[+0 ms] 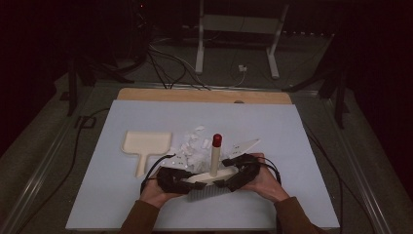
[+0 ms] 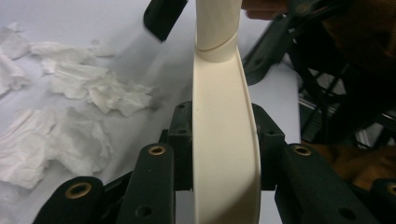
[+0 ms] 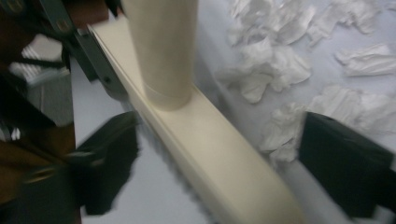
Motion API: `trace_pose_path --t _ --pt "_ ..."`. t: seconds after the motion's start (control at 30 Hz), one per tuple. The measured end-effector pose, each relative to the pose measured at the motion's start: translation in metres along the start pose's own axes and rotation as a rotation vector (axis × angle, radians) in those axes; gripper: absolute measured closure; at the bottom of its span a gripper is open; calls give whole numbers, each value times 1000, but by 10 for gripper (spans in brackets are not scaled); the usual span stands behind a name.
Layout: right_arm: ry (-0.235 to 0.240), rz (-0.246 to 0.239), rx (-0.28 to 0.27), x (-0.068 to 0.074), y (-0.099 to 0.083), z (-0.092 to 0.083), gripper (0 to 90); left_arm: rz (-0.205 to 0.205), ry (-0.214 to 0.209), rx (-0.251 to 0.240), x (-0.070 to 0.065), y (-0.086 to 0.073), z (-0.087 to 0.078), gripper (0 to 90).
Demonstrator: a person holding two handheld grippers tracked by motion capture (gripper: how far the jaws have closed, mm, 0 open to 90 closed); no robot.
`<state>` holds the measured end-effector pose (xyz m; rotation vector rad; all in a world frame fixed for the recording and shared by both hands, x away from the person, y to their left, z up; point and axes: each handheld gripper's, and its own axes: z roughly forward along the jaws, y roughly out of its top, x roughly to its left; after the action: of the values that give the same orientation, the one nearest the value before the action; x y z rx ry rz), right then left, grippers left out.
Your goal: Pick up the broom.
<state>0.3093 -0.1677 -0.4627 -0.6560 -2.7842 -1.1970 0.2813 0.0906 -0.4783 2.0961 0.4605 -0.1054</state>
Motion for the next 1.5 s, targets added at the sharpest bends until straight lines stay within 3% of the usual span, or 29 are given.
trace_pose_path --t 0.37,0.43,0.6,0.67,0.87,1.07,1.23,1.3,1.33,1.37,1.43,1.47,1.5 --pt "138 -85 34 2 2 8 430 36 -42 -2 1 -4 -3 694" --pt "156 -123 45 5 3 7 478 39 -56 -2 2 -4 -2 694" --pt "170 -146 55 4 4 6 513 44 -72 0 2 -4 -2 693" --pt "198 -154 59 3 4 5 541 47 -76 4 2 -4 -1 689" --pt "242 -183 55 6 1 3 666 27 -47 17 2 -4 2 566" --pt "219 -166 33 6 2 2 673 -6 21 -33 1 -4 -2 488" --pt "208 -152 25 5 1 0 674 -28 74 -98 1 -6 -18 465" --pt "206 -147 20 4 0 -1 675 -52 115 -136 2 -9 -32 395" --pt "206 -145 14 4 -1 -2 675 -52 115 -136 2 -9 -32 367" --pt "206 -140 10 4 -1 -3 675 -62 167 -150 0 -13 -40 324" --pt "206 -134 -2 4 -2 -4 675 -68 191 -154 -1 -15 -44 219" --pt "203 -131 -5 4 -2 -5 675 -76 251 -161 -2 -20 -52 170" --pt "200 -121 -8 4 -2 -5 675 -84 279 -167 -2 -22 -57 136"
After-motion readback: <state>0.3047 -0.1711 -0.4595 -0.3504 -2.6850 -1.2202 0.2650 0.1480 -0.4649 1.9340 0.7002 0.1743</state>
